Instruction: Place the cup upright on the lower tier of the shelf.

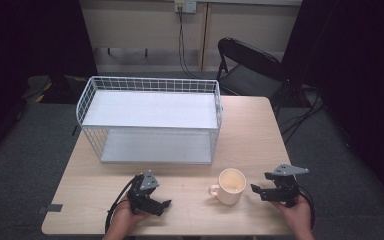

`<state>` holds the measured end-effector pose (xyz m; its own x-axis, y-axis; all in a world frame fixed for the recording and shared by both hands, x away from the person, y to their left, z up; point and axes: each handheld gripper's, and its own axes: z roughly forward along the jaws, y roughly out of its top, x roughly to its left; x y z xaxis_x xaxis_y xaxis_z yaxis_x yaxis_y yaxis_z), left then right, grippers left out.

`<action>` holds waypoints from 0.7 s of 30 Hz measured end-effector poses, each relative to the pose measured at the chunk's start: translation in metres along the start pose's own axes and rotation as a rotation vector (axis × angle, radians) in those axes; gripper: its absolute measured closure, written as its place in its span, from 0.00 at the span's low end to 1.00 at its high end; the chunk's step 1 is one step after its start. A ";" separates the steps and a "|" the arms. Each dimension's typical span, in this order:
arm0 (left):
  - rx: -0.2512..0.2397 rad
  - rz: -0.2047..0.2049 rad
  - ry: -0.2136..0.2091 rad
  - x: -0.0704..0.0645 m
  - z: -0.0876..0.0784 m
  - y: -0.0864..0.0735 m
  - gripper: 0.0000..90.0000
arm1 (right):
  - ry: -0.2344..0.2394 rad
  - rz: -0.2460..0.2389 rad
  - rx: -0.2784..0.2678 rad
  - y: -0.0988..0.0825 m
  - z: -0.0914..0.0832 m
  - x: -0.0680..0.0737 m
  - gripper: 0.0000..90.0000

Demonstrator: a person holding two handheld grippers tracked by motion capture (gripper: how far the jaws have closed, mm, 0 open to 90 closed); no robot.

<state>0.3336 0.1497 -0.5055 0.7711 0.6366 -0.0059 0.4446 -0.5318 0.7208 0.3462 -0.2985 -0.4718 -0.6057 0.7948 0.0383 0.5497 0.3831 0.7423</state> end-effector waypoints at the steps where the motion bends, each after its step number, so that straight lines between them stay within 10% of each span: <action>1: 0.000 0.000 0.000 0.000 0.000 0.000 0.03 | 0.005 0.000 0.000 0.002 -0.002 0.001 0.28; 21: 0.000 0.000 0.001 0.000 0.000 0.000 0.03 | 0.025 0.036 -0.017 0.037 -0.025 0.008 0.30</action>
<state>0.3336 0.1497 -0.5055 0.7709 0.6370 -0.0051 0.4444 -0.5320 0.7207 0.3474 -0.2894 -0.4276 -0.6002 0.7956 0.0822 0.5616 0.3460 0.7516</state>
